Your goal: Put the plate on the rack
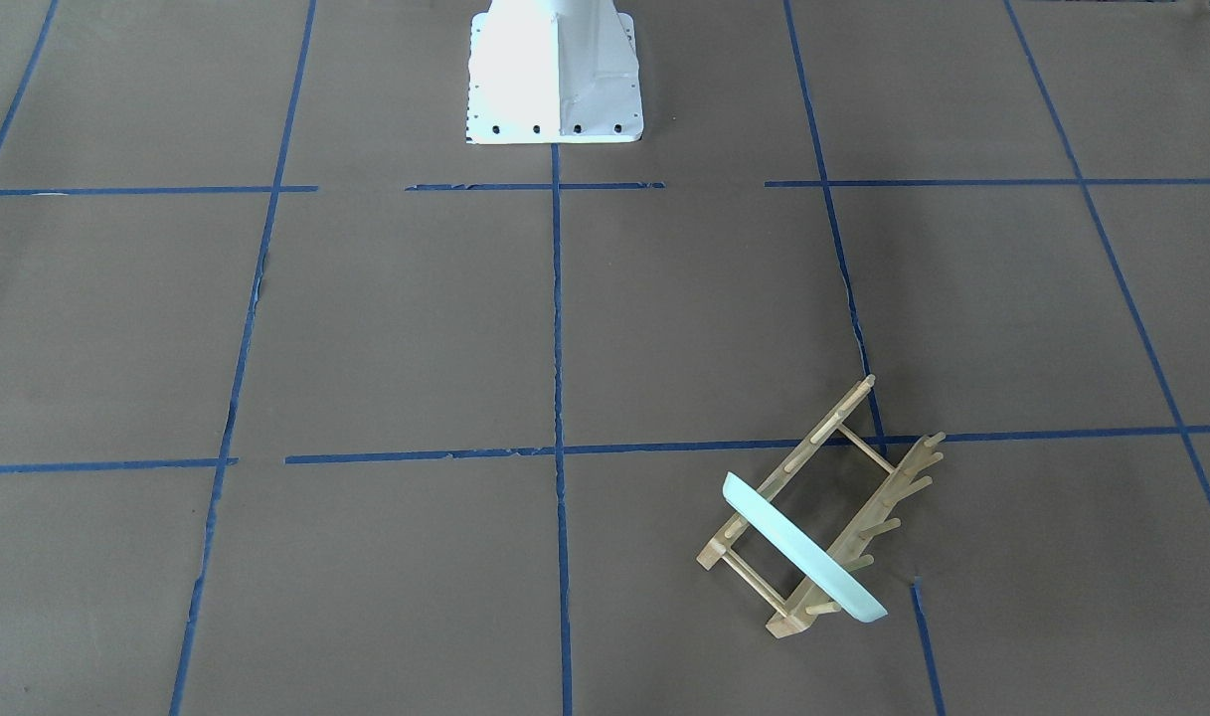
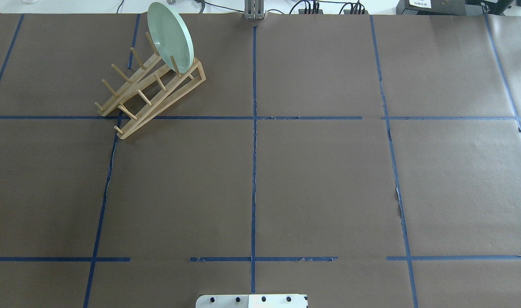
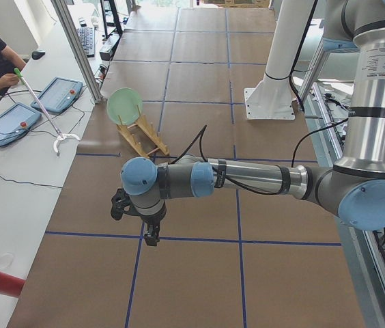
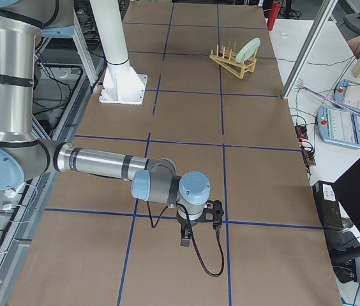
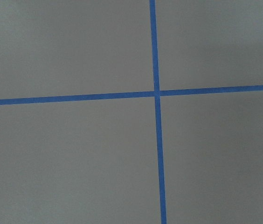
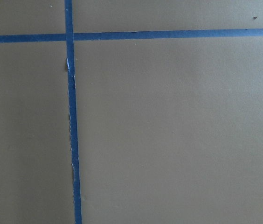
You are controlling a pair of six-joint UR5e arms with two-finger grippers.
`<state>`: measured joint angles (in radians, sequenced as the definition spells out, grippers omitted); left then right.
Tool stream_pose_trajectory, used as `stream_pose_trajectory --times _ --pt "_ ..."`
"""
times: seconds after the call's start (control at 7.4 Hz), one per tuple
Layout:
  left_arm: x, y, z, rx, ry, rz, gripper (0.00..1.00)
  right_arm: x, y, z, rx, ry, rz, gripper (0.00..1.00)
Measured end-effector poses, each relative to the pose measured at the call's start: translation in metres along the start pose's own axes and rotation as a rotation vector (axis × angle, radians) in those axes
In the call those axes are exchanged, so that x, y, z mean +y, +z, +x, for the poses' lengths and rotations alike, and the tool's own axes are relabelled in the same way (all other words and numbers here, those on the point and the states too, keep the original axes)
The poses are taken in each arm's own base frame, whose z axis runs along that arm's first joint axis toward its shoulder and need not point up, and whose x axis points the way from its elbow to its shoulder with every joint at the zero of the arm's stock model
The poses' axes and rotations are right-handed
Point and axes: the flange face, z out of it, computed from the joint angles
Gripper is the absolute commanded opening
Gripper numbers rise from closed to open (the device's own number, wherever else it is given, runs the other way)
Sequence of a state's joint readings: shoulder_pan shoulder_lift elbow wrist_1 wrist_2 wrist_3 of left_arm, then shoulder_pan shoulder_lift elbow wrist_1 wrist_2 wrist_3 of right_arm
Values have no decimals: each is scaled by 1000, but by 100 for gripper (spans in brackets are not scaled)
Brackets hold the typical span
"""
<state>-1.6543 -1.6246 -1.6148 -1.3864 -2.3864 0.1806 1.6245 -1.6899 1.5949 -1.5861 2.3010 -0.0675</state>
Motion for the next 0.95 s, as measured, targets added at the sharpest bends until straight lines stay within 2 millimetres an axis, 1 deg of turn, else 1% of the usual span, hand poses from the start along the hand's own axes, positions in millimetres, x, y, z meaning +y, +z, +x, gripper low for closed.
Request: stream_pose_trajectory --times 0.68,0.95 --pt "-1 0 2 1 12 9 100 0 0 0 0 0 0 100" --pt "1 1 0 0 14 12 100 0 0 0 0 -1 1 100"
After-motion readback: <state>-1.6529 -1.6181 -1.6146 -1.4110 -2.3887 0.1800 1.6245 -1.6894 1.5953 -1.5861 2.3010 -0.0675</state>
